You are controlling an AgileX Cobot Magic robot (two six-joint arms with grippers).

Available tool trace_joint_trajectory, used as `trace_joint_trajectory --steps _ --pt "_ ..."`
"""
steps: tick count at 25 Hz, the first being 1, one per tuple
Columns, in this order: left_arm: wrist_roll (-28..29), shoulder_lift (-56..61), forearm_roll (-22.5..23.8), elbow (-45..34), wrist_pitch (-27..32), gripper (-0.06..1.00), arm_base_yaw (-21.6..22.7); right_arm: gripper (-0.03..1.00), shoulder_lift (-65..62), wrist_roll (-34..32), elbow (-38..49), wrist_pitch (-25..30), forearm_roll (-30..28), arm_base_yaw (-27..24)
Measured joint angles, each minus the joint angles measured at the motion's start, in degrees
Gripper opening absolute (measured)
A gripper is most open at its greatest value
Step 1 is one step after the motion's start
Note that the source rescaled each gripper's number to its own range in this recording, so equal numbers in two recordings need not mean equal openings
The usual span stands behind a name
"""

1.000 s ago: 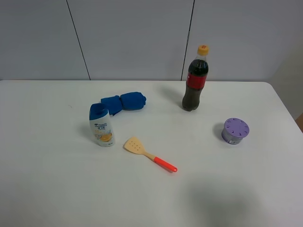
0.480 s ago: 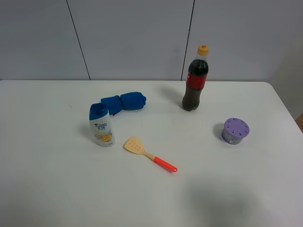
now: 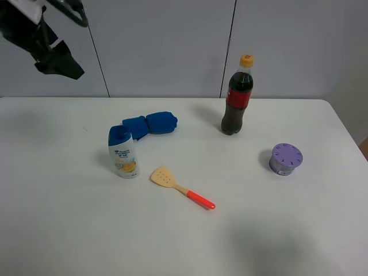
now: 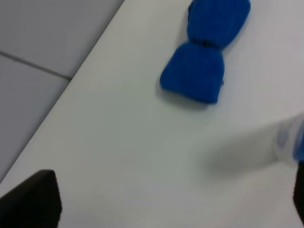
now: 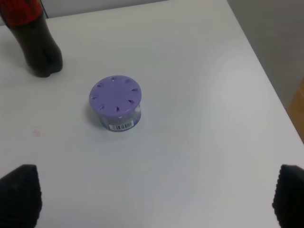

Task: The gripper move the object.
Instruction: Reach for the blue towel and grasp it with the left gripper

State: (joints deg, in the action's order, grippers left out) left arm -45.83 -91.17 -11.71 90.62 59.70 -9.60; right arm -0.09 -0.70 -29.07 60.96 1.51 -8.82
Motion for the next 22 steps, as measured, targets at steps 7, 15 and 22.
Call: trace_joint_trajectory --steps 7,15,22 --pt "-5.7 -11.83 -4.88 8.39 2.2 0.99 -1.46 1.0 0.0 0.0 0.0 0.0 0.0 0.0" --pt "-16.12 -18.94 -7.29 8.89 0.63 0.99 -3.04 1.0 0.0 0.0 0.0 0.0 0.0 0.0" --pt "-19.62 -23.88 -9.46 10.16 -2.85 0.99 -3.22 1.0 0.0 0.0 0.0 0.0 0.0 0.0"
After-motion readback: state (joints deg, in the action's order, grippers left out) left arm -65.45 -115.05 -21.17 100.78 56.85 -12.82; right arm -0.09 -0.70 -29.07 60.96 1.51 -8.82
